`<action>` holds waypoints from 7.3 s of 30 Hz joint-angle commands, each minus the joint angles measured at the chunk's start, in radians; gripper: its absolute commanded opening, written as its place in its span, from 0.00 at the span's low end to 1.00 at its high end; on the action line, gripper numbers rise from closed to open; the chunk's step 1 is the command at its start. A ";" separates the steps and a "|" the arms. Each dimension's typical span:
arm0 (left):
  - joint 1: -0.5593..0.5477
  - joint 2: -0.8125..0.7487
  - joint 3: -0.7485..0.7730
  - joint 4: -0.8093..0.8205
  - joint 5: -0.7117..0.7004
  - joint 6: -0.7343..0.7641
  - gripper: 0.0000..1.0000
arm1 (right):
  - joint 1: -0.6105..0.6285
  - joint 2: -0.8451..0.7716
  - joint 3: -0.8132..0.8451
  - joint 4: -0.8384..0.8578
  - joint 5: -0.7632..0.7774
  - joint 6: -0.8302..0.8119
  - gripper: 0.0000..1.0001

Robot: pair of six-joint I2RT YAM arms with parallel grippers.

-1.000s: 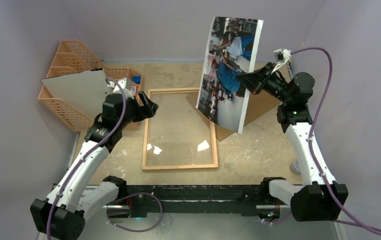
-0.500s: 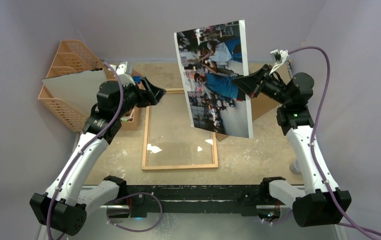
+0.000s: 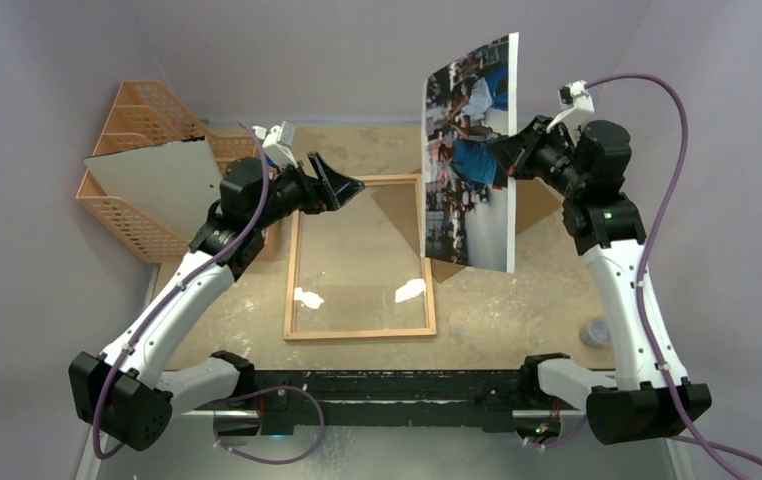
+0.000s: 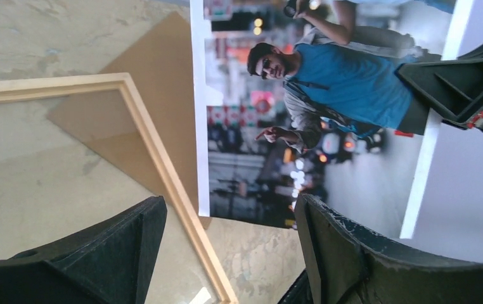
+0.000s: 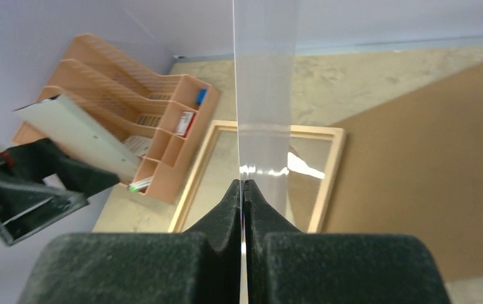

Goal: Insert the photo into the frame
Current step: Turn over the photo from the photo frame.

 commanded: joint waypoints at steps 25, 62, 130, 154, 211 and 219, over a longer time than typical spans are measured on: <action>-0.008 -0.044 -0.087 -0.058 -0.363 -0.129 0.80 | 0.611 0.464 0.249 -0.267 0.695 -0.052 0.00; 0.027 0.264 0.014 -0.028 -0.421 -0.221 0.98 | 0.774 0.691 0.136 0.007 0.629 0.093 0.00; 0.131 0.217 0.074 -0.035 0.185 0.357 0.00 | 0.478 0.165 -0.431 0.476 0.502 0.128 0.82; 0.131 0.009 0.110 0.114 0.540 0.331 0.00 | 0.156 0.055 -0.761 1.056 0.026 -0.049 0.84; 0.131 -0.029 0.513 -0.342 0.182 0.265 0.00 | 0.138 -0.087 -0.563 0.985 -0.151 0.071 0.87; 0.131 0.222 0.457 -0.553 -0.073 0.324 0.00 | 0.138 -0.128 -0.633 0.854 -0.022 0.085 0.86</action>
